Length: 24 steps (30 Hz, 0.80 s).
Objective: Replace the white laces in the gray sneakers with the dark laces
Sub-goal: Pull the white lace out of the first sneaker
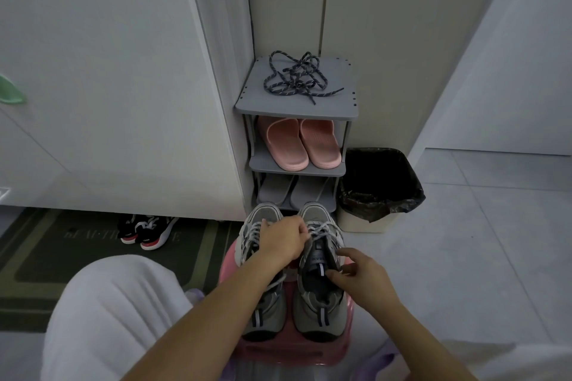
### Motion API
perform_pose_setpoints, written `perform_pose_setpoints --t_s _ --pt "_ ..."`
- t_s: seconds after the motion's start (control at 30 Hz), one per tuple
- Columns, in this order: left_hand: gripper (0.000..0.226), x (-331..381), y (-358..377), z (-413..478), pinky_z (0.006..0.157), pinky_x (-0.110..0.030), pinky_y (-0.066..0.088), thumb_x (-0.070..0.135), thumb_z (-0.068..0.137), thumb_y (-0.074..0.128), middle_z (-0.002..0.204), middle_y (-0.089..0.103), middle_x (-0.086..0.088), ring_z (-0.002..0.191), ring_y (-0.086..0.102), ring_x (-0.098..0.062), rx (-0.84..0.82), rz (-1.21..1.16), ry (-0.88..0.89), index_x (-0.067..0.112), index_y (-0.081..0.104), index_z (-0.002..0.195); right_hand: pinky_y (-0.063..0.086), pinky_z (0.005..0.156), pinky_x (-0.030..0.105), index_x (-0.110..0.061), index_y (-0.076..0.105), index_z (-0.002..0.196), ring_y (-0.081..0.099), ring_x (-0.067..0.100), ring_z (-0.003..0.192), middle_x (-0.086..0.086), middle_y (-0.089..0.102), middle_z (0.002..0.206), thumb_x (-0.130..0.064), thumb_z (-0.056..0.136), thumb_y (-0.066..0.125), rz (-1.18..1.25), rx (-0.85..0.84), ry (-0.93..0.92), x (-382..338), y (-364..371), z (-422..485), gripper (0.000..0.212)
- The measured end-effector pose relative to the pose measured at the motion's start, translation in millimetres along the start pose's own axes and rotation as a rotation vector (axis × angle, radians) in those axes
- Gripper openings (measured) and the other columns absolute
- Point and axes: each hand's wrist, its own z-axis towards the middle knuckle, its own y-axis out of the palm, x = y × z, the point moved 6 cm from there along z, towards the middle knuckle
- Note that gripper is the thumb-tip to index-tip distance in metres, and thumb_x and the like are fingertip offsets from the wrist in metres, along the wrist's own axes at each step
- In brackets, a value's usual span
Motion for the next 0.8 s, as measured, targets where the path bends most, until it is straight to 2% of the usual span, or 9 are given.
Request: perform_pose_setpoints --t_s 0.07,0.17,0.3,0.33,0.4,0.5,0.6,0.73,0.8 --pt "0.014 5 1 0 0.112 -0.044 0.024 0.027 0.095 0.049 0.101 0.066 0.001 0.100 0.060 -0.020 -0.012 0.005 0.022 0.018 0.059 0.097 0.046 0.072 0.017 -0.031 0.053 0.129 0.060 0.009 0.082 -0.004 0.064 0.088 -0.036 0.078 0.071 0.013 0.016 -0.018 -1 -2 -1 0.054" --pt "0.020 8 -2 3 0.081 -0.036 0.047 0.022 0.096 0.042 0.098 0.064 -0.007 0.092 0.061 -0.026 -0.022 0.035 0.035 0.008 0.056 0.099 0.046 0.073 0.018 -0.030 0.051 0.132 0.061 0.009 0.083 -0.002 0.066 0.088 -0.033 0.079 0.071 0.018 0.007 -0.029 -1 -1 1 0.057" --pt "0.028 5 -5 15 0.057 -0.030 0.035 0.022 0.094 0.040 0.077 0.059 -0.017 0.069 0.055 -0.030 -0.064 -0.039 -0.048 0.009 0.043 0.069 0.041 0.070 0.014 -0.030 0.052 0.132 0.058 0.007 0.081 -0.005 0.065 0.085 -0.034 0.078 0.072 0.021 0.016 -0.045 -1 -2 1 0.058" --pt "0.029 5 -4 16 0.056 -0.030 0.034 0.022 0.095 0.041 0.081 0.061 -0.020 0.069 0.056 -0.032 -0.080 -0.065 -0.063 0.008 0.044 0.068 0.042 0.072 0.015 -0.029 0.053 0.132 0.058 0.007 0.081 -0.005 0.065 0.085 -0.034 0.078 0.072 0.026 0.016 -0.044 -1 -3 2 0.058" --pt "0.027 5 -3 16 0.064 -0.032 0.040 0.025 0.097 0.044 0.094 0.064 -0.019 0.082 0.060 -0.031 -0.127 -0.090 -0.066 0.004 0.055 0.085 0.043 0.074 0.017 -0.028 0.053 0.132 0.058 0.008 0.081 -0.004 0.065 0.085 -0.034 0.079 0.073 0.039 0.010 -0.046 -1 -3 3 0.057" --pt "0.019 4 1 7 0.081 -0.036 0.043 0.031 0.097 0.046 0.097 0.057 -0.008 0.097 0.058 -0.027 -0.170 -0.046 -0.019 0.013 0.050 0.091 0.041 0.074 0.017 -0.028 0.052 0.133 0.057 0.008 0.081 -0.003 0.065 0.086 -0.033 0.080 0.072 0.030 0.004 -0.051 -3 -4 2 0.057" --pt "0.018 1 2 3 0.082 -0.035 0.043 0.031 0.097 0.045 0.105 0.061 -0.009 0.097 0.058 -0.027 -0.107 -0.013 -0.022 0.015 0.051 0.091 0.040 0.074 0.016 -0.028 0.052 0.133 0.058 0.007 0.081 -0.001 0.069 0.090 -0.033 0.080 0.072 0.040 -0.002 -0.043 -2 -4 2 0.057" --pt "0.031 4 -11 14 0.074 -0.034 0.044 0.023 0.098 0.044 0.106 0.064 -0.022 0.097 0.061 -0.035 -0.130 -0.045 -0.089 -0.004 0.059 0.099 0.041 0.074 0.017 -0.029 0.053 0.132 0.058 0.009 0.082 -0.003 0.063 0.086 -0.033 0.079 0.073 0.083 -0.013 -0.009 1 -4 3 0.056" --pt "0.030 9 -25 20 0.075 -0.035 0.046 0.023 0.097 0.048 0.106 0.065 -0.020 0.097 0.061 -0.035 -0.105 -0.058 -0.095 -0.005 0.061 0.097 0.041 0.076 0.018 -0.030 0.053 0.132 0.058 0.009 0.083 -0.001 0.064 0.090 -0.033 0.079 0.073 0.094 -0.019 -0.001 2 -4 3 0.057"
